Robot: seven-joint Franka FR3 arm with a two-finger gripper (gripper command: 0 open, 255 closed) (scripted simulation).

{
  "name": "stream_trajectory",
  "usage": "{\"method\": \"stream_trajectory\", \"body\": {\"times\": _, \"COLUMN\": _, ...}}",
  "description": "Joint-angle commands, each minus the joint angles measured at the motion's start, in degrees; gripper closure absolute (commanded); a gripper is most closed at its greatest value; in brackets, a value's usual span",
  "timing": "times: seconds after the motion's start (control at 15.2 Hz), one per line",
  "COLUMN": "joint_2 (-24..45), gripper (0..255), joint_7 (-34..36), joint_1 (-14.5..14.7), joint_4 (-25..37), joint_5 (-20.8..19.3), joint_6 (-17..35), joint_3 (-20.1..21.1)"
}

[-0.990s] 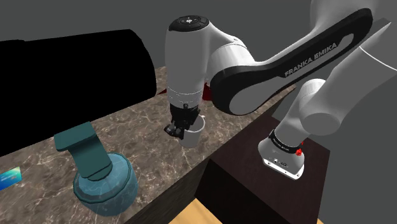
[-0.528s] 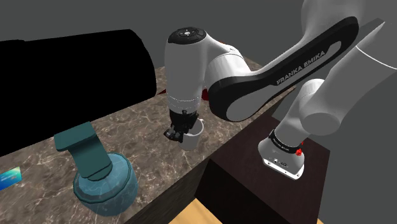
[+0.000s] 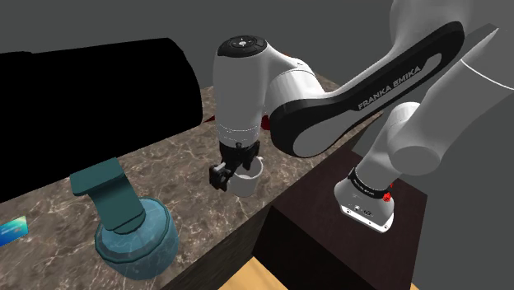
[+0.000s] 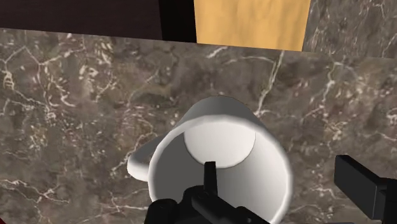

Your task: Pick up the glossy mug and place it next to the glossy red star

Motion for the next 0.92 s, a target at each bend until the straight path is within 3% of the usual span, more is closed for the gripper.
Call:
{"method": "stream_trajectory", "body": {"times": 0.0, "joint_2": 0.0, "gripper": 0, "joint_7": 0.0, "joint_1": 0.0, "joint_4": 0.0, "joint_5": 0.0, "joint_6": 0.0, "joint_3": 0.0}}
{"method": "stream_trajectory", "body": {"times": 0.33, "joint_2": -4.23, "gripper": 0, "joint_7": -1.89, "joint_1": 0.35, "joint_4": 4.21, "joint_5": 2.3, "joint_6": -7.82, "joint_3": -1.13}}
{"method": "stream_trajectory", "body": {"times": 0.86, "joint_2": -4.23, "gripper": 0, "joint_7": -1.89, "joint_1": 0.36, "joint_4": 4.21, "joint_5": 2.29, "joint_6": -7.82, "joint_3": -1.15}}
